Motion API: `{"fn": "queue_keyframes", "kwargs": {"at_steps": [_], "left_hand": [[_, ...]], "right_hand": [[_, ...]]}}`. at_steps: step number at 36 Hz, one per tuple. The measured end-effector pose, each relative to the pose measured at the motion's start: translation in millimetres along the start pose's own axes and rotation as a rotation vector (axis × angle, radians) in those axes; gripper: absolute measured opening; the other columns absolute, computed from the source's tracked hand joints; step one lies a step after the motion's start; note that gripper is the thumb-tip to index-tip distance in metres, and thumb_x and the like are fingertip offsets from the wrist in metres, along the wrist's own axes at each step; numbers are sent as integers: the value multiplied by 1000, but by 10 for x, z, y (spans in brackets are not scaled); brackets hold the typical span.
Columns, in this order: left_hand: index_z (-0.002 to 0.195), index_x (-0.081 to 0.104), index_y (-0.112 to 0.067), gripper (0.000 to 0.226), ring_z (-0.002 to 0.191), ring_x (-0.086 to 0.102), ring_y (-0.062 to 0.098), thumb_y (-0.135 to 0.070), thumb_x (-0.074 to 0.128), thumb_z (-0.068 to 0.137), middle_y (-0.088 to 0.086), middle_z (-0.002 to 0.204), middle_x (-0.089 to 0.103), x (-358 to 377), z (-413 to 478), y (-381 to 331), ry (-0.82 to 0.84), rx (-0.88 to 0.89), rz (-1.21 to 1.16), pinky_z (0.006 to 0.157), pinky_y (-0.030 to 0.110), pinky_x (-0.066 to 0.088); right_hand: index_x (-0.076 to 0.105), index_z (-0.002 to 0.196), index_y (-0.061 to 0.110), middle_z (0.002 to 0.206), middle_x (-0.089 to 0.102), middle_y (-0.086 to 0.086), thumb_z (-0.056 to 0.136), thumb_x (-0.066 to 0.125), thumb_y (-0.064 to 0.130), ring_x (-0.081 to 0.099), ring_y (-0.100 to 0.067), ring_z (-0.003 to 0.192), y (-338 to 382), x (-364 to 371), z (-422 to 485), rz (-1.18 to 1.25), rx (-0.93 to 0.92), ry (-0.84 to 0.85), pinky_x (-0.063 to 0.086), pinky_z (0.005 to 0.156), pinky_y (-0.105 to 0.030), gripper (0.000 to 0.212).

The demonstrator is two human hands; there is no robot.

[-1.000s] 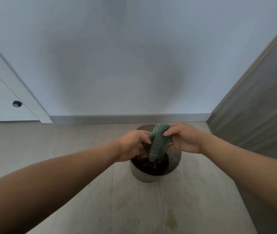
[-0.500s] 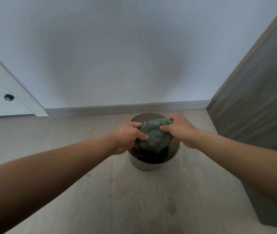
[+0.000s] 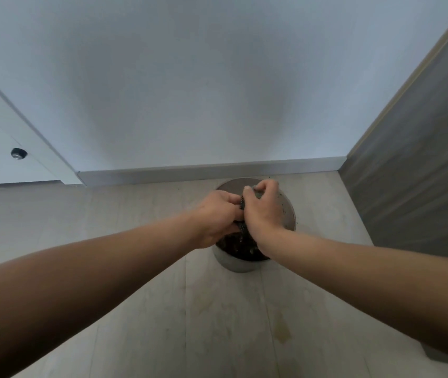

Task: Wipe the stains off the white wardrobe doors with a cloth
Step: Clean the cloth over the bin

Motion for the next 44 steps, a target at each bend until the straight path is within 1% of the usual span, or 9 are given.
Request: {"fn": "queue_keyframes", "kwargs": {"at_steps": [3,5,11,17,22,25,33,39,44], "left_hand": [[102,75,1,25,95,75,31,13,53,97,24,105,75,13,-6,34,-11,-1,-21,87,38,63],[103,75,2,27,99,74,33,14,52,97,25,105,75,-26,-7,82,-11,-15,-36,93,42,61],[99,76,-4,32,78,74,20,16,52,95,13,87,76,-90,14,124,-17,-20,-20,72,28,62],[109,73,6,31,107,71,43,17,48,95,32,111,71,-25,17,140,3,-14,29,99,52,57],[111,67,17,31,83,68,29,23,45,91,26,95,68,-47,22,151,-37,-33,103,64,28,60],[106,66,18,27,76,66,22,23,46,90,18,89,66,-40,21,156,-57,-45,137,58,24,57],[108,66,19,20,93,67,32,19,53,94,21,95,67,-62,57,112,-79,-60,157,99,52,55],[105,72,8,21,93,71,29,17,58,93,20,99,72,-163,53,149,-85,-68,173,92,46,60],[111,70,12,23,96,74,38,18,56,93,28,108,73,-144,-22,94,-25,-66,151,88,46,63]], "right_hand": [[45,116,25,102,61,-1,101,46,46,58,-24,95,-56,46,40,91,112,31,45,86,-39,26],[58,104,21,99,65,-1,101,41,53,61,-22,94,-100,105,58,198,203,86,48,89,-39,37],[52,99,17,89,58,0,104,46,30,54,-18,81,-162,42,38,168,106,-17,41,67,-32,15],[45,105,18,106,60,-8,105,34,42,58,-29,99,-235,235,88,72,201,-17,47,96,-49,27],[61,116,12,120,65,-14,105,30,39,59,-35,112,-279,279,179,68,258,-8,45,104,-49,42],[63,97,14,110,68,-14,102,32,35,61,-35,104,-316,279,194,68,257,1,48,100,-49,38],[48,61,17,81,57,-8,98,44,34,52,-27,80,-353,198,361,15,211,-45,48,84,-45,41],[45,61,16,74,51,-6,101,44,32,49,-26,76,-394,217,426,3,198,17,37,73,-36,43],[61,90,10,89,63,-6,105,38,44,57,-24,79,-370,121,471,-46,251,93,38,78,-34,43]]}}
Point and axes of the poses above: each hand's wrist, its own z-axis towards the middle knuckle, its own x-axis out of the palm, y = z × x, the point moved 6 cm from there along z, towards the middle knuckle
